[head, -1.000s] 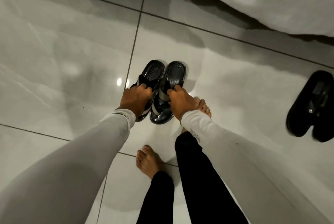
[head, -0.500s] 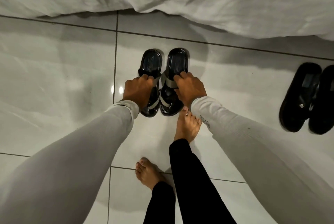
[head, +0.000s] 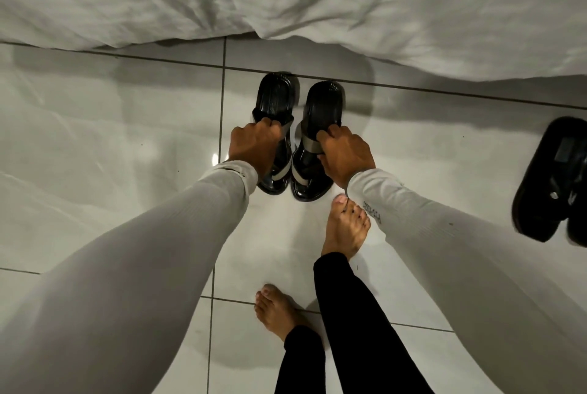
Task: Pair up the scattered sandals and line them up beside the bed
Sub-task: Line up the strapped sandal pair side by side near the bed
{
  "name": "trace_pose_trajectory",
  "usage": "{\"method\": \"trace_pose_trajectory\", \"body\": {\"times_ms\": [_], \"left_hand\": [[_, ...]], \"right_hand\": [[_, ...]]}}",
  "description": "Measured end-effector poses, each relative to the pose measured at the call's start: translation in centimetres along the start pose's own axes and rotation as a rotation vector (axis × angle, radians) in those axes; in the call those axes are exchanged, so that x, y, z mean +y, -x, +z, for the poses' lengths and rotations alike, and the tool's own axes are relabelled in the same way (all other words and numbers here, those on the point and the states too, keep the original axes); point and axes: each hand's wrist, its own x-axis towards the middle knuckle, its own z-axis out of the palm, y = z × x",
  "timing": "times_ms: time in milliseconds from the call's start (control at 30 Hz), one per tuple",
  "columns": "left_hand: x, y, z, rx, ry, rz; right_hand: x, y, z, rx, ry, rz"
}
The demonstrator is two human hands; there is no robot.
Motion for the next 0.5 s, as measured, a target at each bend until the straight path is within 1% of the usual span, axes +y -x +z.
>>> {"method": "trace_pose_trajectory", "body": {"times_ms": [133, 333, 500], "left_hand": [[0.2, 0.5, 1.1, 0.011, -0.030, 0.001], [0.2, 1.2, 1.9, -0.014, -0.047, 0.006], [0.4, 1.4, 2.1, 0.061, -0.076, 0.011]], "right_hand": [[-0.3, 0.3, 0.6, -0.006, 0.004, -0.002], [-0.5, 0.7, 1.1, 0.010, 0.013, 0.003], [-0.9, 1.7, 0.7, 0.049, -0.039, 0.004]]}}
